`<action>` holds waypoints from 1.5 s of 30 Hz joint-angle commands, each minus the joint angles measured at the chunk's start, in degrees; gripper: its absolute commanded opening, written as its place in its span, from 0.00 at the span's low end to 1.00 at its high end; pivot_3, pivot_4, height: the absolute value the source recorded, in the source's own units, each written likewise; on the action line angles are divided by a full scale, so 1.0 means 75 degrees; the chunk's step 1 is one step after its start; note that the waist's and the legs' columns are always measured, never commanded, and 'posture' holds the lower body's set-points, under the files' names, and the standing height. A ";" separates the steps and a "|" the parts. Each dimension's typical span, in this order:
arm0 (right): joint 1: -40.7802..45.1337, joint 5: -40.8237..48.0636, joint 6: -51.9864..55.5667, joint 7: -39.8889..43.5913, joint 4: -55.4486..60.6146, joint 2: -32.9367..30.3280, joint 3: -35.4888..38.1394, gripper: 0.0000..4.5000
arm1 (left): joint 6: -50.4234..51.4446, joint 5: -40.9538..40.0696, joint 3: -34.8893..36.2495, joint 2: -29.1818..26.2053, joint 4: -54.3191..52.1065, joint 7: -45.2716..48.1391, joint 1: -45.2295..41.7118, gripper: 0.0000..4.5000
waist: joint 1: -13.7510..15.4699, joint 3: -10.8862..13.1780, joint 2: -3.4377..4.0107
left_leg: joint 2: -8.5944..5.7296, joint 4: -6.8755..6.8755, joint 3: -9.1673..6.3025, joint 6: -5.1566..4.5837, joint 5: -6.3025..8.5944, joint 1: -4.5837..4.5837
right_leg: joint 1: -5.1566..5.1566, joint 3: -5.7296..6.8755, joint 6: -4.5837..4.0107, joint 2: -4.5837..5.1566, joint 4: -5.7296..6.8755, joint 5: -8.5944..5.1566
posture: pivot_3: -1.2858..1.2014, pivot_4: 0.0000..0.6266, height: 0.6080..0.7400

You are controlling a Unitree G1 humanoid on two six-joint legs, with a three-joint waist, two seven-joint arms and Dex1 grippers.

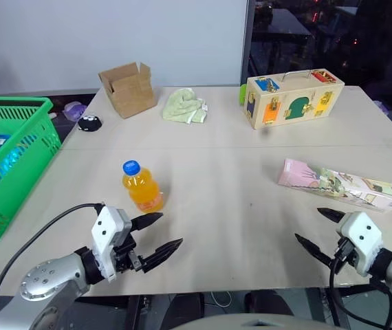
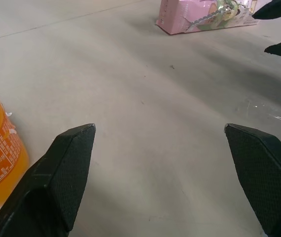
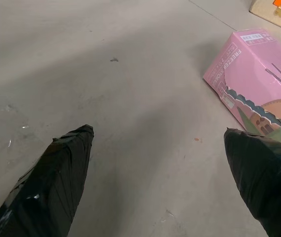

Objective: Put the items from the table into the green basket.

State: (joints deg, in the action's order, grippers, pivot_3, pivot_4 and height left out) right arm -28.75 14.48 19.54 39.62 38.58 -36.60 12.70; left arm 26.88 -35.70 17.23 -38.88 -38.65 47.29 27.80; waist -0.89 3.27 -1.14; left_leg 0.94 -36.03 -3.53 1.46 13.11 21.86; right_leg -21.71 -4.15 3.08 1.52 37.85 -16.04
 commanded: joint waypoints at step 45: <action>0.9765 -0.3718 -0.1650 0.4826 -1.2104 -0.2240 -0.4342 0.71 | 0.0644 -0.0918 -0.1990 -0.0015 0.0093 0.0116 -0.4455 1.00 | 0.0094 0.0020 0.0033 | 0.0013 -0.0046 0.0023 -0.0029 0.0012 -0.0005 | 0.0031 -0.0012 0.0006 -0.0025 0.0018 0.0039 | 0.57 0.00 1.00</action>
State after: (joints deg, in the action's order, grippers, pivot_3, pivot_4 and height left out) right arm 44.70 -13.45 7.10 75.32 -51.98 -53.31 -20.89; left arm 32.19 -42.43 1.56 -39.34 -36.44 49.15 -5.09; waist -0.18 3.42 -0.89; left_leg 1.04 -36.38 -3.36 1.23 13.20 21.81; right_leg -21.44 -4.24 3.12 1.34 37.99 -15.74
